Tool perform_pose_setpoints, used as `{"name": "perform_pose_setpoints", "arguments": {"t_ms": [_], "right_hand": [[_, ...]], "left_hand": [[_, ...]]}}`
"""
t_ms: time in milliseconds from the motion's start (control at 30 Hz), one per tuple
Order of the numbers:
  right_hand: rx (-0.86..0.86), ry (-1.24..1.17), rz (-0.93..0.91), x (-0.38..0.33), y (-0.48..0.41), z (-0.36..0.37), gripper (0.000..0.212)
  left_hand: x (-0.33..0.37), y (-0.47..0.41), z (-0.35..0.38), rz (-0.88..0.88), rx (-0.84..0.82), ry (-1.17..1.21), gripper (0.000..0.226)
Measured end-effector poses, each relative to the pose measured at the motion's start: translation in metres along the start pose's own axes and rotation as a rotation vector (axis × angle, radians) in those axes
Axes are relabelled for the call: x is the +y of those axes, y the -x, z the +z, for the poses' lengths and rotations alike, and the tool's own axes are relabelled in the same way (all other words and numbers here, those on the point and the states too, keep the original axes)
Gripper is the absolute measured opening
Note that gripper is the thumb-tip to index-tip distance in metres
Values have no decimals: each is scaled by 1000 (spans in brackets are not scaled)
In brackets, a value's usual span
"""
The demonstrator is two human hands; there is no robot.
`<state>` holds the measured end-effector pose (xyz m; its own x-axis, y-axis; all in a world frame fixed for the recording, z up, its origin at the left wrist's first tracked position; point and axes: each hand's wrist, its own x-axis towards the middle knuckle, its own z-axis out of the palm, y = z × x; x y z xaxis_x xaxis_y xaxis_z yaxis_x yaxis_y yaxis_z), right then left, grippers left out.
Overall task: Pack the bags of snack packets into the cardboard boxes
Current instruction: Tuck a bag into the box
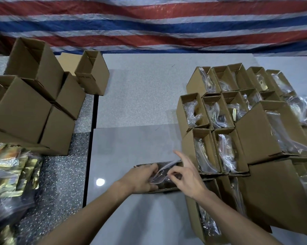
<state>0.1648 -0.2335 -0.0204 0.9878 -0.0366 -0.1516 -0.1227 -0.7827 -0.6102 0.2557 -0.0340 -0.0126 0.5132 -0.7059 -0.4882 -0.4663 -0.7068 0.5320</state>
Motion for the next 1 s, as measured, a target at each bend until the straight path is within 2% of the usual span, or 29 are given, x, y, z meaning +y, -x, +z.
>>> {"name": "perform_pose_setpoints", "arguments": {"t_ms": [67,100,200,333,467,567,633,733,833,1000], "right_hand": [[-34,-19,19,-2,-3,-3,4],[-11,-45,6,-2,-3,-5,4],[32,-134,-5,-5,2,-8,3],[40,-67,27,-8,8,0,5],[194,-80,12,-14,8,3,5],[99,-20,62,-17,8,3,8],[72,-2,116,-18,7,2,16],[105,-27,140,-16,5,0,24],[-4,18,132,-11,5,1,11],[-155,128,117,-8,3,1,15]], "left_hand": [[4,-2,-5,28,34,81,8],[2,-1,-8,34,29,143,2],[-3,3,-12,13,66,232,11],[2,5,-7,-41,133,167,19],[5,7,-7,-28,284,151,14],[7,7,-3,-68,215,25,17],[6,6,0,-50,234,-20,22],[3,7,6,24,345,12,23],[1,8,11,-10,281,77,17],[-3,5,10,-56,203,165,26]]}}
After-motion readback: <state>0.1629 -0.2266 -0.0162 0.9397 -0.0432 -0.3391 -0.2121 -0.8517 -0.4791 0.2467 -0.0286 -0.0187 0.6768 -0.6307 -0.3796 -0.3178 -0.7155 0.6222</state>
